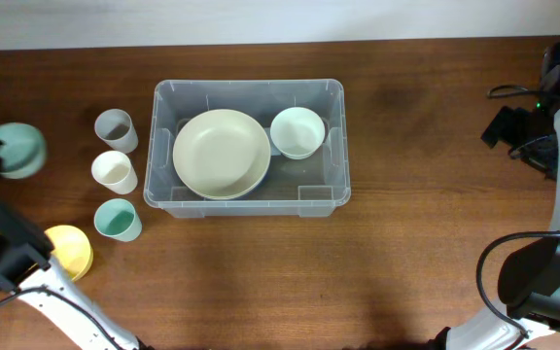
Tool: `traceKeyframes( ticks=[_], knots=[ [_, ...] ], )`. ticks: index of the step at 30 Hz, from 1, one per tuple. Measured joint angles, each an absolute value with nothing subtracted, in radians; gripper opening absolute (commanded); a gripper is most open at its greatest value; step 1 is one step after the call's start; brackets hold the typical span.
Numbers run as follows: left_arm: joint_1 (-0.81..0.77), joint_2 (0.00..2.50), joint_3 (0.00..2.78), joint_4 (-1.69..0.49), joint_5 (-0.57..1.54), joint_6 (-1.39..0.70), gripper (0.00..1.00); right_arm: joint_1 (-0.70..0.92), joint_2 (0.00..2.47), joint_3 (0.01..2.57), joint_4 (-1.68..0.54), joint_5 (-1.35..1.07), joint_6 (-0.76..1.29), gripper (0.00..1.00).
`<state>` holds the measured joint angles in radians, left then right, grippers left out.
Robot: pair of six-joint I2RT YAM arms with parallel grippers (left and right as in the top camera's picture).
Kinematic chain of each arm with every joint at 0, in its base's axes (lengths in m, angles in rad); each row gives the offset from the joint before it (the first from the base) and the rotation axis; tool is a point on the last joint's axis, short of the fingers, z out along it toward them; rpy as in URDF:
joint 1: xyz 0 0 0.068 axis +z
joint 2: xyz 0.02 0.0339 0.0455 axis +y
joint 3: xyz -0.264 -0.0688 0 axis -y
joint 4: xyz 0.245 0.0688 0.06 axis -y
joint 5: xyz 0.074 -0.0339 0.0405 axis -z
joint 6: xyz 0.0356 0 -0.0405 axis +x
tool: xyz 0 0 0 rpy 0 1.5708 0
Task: Pack container
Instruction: 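Lift the green bowl and carry it over the bin, then lower the green bowl onto the white bowl and release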
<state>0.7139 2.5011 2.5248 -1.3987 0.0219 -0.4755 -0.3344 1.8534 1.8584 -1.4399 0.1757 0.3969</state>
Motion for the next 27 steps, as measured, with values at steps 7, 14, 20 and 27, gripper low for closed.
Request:
traceKeyframes(
  ticks=[7,14,20,27],
  knots=[
    [0.734,2.501,2.907,-1.427,0.221,-0.472,0.01,-0.334,1.853,1.858,-1.44,0.176,0.397,0.99],
    [0.551,2.456,3.121,-1.419,0.48,-0.372,0.01,-0.334,1.853,1.858,-1.439,0.176,0.396,0.99],
    [0.179,2.433,3.118,-1.511,0.479,-0.236,0.01,-0.334,1.853,1.858,-1.44,0.176,0.397,0.99],
    [-0.173,2.434,3.032,-1.491,0.368,-0.152,0.01,-0.334,1.853,1.858,-1.44,0.176,0.396,0.99]
  ],
)
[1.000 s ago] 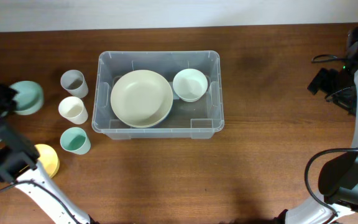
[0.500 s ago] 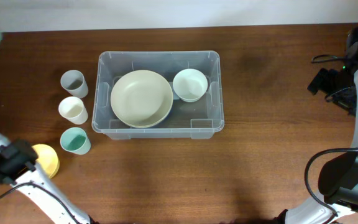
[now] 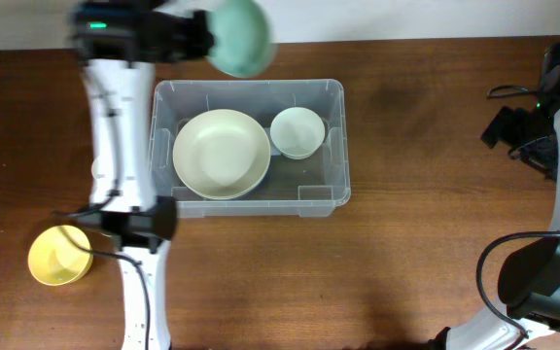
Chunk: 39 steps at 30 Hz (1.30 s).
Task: Pack container
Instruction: 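Lower the green bowl onto the white bowl and release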
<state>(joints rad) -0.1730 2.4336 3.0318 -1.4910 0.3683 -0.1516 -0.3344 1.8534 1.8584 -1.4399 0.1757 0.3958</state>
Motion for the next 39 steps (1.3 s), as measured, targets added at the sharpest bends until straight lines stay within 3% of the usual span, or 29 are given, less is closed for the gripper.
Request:
traceKeyframes(
  ticks=[9,27,36,39],
  knots=[
    [-0.41,2.471,2.839,-1.404,0.2,-0.127,0.01,-0.334,1.853,1.858,-1.44,0.176,0.397,0.99],
    [-0.389,2.591,2.708,-1.366,0.144,-0.126,0.02,-0.334,1.853,1.858,-1.44,0.176,0.397,0.99],
    [-0.389,2.63,2.706,-1.413,0.14,-0.123,0.1,-0.334,1.853,1.858,-1.44,0.176,0.397,0.99],
    [-0.389,2.63,2.706,-1.411,0.141,-0.123,0.17,-0.334,1.853,1.858,-1.44,0.176,0.397,0.99]
  ],
)
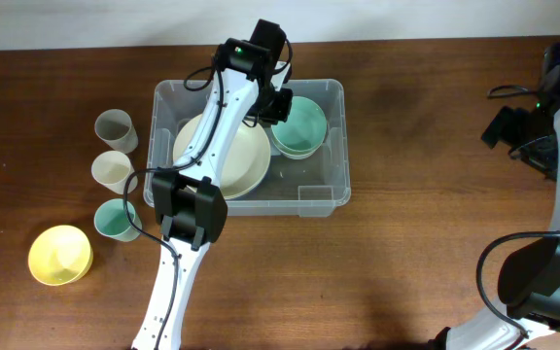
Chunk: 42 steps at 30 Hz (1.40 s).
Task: Pack container
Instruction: 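Lower the green bowl onto the white bowl and release, then move the left gripper back left to the yellow bowl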
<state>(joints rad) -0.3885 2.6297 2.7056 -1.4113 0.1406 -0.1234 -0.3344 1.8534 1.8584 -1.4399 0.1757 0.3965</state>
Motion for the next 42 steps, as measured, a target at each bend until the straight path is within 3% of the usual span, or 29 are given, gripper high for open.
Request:
traceKeyframes(
  ticks=[8,11,19,21,24,29,36,42],
  knots=[
    [-0.389,2.63,2.706,-1.385,0.173,-0.123,0.18,-0.334,1.853,1.858,-1.44,0.176,0.397,0.99],
    [-0.389,2.63,2.706,-1.377,0.191,-0.119,0.33,-0.334,1.853,1.858,-1.44,0.176,0.397,0.99],
    [-0.376,2.634,2.743,-1.372,0.209,-0.119,0.49,-0.334,1.853,1.858,-1.44,0.176,0.397,0.99],
    [-0.359,2.64,2.804,-1.386,0.212,-0.118,0.58,-0.334,1.853,1.858,-1.44,0.176,0.396,0.99],
    [-0.311,2.64,2.933,-1.427,0.214,-0.117,0.8,-0.334,1.853,1.858,-1.44,0.176,0.396,0.99],
    [-0.171,2.585,3.1,-1.536,0.216,-0.114,0.99,-0.334,1.853,1.858,-1.44,0.176,0.397,0.99],
    [0.031,2.423,3.125,-1.682,0.148,-0.124,0.99,-0.334,1.853,1.858,-1.44,0.176,0.397,0.99],
    [0.186,2.373,3.125,-1.684,0.169,-0.159,0.99,-0.334,1.853,1.858,-1.44,0.176,0.396,0.99]
  ],
)
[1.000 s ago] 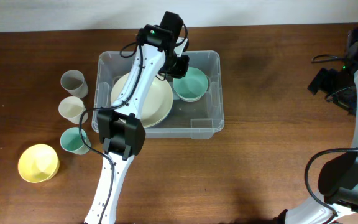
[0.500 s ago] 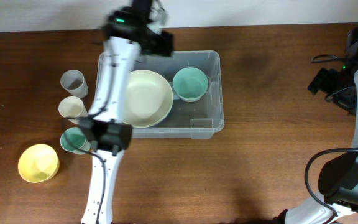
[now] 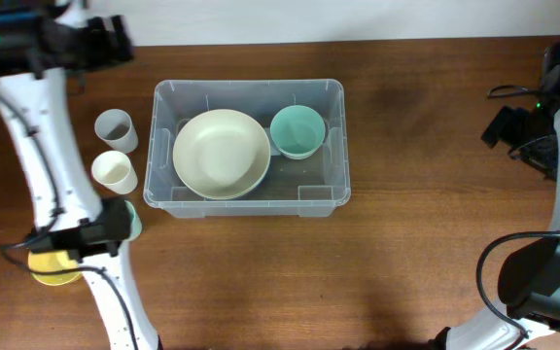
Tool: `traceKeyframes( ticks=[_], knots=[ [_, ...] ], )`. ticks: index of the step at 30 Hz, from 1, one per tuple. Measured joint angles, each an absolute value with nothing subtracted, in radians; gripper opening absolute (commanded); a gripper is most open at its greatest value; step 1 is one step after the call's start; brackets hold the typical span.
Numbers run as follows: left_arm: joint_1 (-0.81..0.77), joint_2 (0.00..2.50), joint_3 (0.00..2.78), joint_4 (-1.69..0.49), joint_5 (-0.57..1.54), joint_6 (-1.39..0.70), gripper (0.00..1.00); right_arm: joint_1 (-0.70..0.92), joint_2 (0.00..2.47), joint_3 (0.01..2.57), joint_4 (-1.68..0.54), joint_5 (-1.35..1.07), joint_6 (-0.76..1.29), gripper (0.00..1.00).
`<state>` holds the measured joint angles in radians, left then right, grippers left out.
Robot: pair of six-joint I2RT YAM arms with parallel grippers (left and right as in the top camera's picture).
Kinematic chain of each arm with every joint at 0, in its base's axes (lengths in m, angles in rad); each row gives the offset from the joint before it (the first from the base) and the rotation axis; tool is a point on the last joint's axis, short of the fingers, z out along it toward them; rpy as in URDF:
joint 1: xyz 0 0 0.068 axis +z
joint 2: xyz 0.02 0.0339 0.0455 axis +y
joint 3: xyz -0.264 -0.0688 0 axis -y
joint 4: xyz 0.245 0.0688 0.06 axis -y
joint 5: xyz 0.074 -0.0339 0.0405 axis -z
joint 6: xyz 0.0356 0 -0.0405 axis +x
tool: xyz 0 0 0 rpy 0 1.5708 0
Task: Pack container
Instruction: 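Move the left gripper back left to the yellow bowl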
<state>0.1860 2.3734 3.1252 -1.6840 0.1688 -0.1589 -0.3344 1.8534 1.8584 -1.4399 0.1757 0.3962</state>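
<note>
The clear plastic container (image 3: 248,199) stands mid-table. It holds a large cream bowl (image 3: 221,154) on the left. On the right, a green bowl (image 3: 297,131) sits nested in the white bowl, which it hides. My left gripper (image 3: 115,41) is at the far left corner of the table, away from the container, open and empty. My right gripper (image 3: 501,126) hangs at the right edge, and its jaws are too dark to read.
Left of the container stand a grey cup (image 3: 114,128) and a cream cup (image 3: 114,172). A teal cup (image 3: 134,224) is mostly hidden behind the left arm. That arm's base also partly covers a yellow bowl (image 3: 52,270) at the front left.
My left gripper has let go of the green bowl, which stays nested in the white bowl. The gripper is now at the table's far left corner. The right arm has not moved.
The green bowl was at the table's left edge by my left gripper, and the container held the cream and white bowls. Then the gripper held it above the container's back wall, then on the white bowl. Now it rests there and the gripper is away.
</note>
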Motion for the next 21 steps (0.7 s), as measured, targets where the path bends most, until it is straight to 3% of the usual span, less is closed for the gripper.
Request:
traceKeyframes(
  ticks=[8,21],
  knots=[
    [0.374,2.257,2.963,-1.683,0.15,-0.233,0.99,-0.334,1.853,1.858,-1.44,0.176,0.397,0.99],
    [0.53,1.832,2.165,-1.686,-0.002,-0.363,0.99,-0.334,1.853,1.858,-1.439,0.176,0.396,0.99]
  ],
)
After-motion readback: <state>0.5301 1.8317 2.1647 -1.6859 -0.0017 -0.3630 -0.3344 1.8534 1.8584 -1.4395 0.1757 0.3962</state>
